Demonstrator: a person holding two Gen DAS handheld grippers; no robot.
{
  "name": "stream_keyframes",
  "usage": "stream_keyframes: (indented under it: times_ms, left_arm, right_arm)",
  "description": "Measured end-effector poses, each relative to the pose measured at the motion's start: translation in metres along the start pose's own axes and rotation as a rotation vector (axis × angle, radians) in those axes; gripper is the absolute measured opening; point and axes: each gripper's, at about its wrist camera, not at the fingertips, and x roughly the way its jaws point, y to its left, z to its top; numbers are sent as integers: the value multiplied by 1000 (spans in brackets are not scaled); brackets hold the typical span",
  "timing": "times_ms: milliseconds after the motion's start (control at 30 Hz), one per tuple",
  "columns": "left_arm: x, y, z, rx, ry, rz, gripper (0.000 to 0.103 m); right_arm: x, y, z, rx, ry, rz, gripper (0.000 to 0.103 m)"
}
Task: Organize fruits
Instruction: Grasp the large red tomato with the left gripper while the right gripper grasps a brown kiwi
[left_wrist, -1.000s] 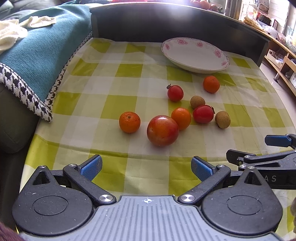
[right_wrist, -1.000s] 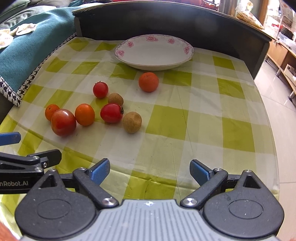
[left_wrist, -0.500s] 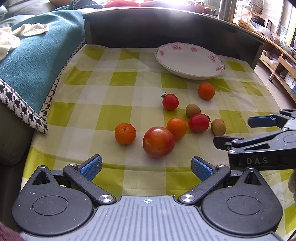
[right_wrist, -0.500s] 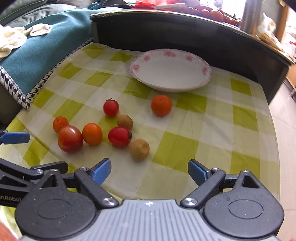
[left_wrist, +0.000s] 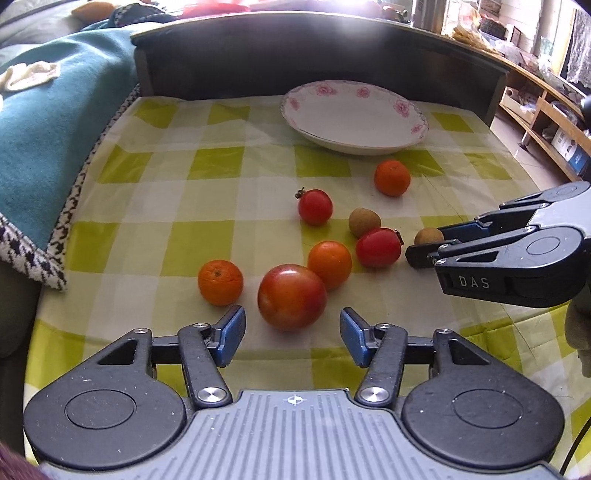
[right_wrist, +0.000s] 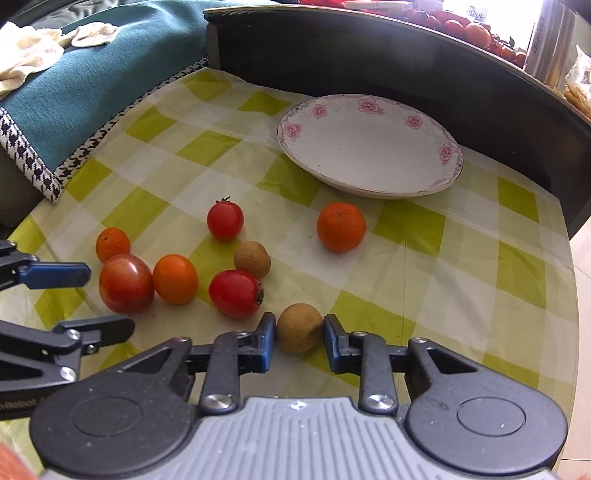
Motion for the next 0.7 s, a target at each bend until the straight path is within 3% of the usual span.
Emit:
stream_keyframes:
  times_ms: [133,367,533,700]
  left_arm:
    - [5,-6,5,28,-20,4,61]
    - [24,-4,7,33,18,27,61]
    - [23,-5,12,31,3,26,53]
    - [22,-2,10,29,13,13,51]
  right_arm:
    - [0,-2,0,10,2,12,31]
    - [-3,-7,-3,12,8,33,31]
    - [-5,-6,-6,-2,4,35,31]
    - [-6,-8,-6,7,12,49,31]
